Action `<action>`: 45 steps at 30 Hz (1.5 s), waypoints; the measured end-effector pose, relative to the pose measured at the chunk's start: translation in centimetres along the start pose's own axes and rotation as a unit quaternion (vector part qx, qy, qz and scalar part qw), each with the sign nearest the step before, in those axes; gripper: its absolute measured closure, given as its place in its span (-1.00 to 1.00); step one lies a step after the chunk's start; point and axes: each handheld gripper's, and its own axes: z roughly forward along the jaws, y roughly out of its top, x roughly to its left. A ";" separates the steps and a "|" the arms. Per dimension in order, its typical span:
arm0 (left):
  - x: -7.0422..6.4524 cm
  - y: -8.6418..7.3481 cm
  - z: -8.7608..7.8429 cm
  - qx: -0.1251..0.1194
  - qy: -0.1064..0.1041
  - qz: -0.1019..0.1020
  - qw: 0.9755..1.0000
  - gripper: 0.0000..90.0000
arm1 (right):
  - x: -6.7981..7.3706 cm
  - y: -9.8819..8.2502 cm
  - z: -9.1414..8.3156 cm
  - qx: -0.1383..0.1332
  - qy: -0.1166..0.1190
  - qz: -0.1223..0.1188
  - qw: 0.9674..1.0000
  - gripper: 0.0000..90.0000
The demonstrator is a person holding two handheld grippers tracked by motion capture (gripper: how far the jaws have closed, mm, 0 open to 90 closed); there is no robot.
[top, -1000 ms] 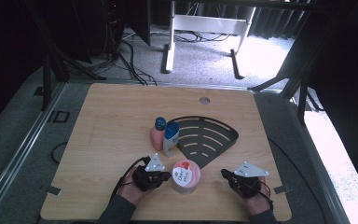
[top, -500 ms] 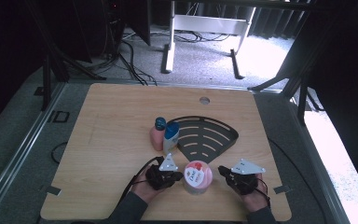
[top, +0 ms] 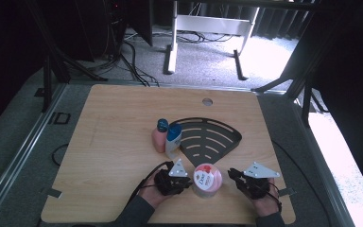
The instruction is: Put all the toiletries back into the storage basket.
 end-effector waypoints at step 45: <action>-0.8 0.7 1.9 -0.013 -0.026 0.038 0.999 -0.47 | 1.6 -0.4 1.7 0.043 0.177 -0.116 0.976 -0.40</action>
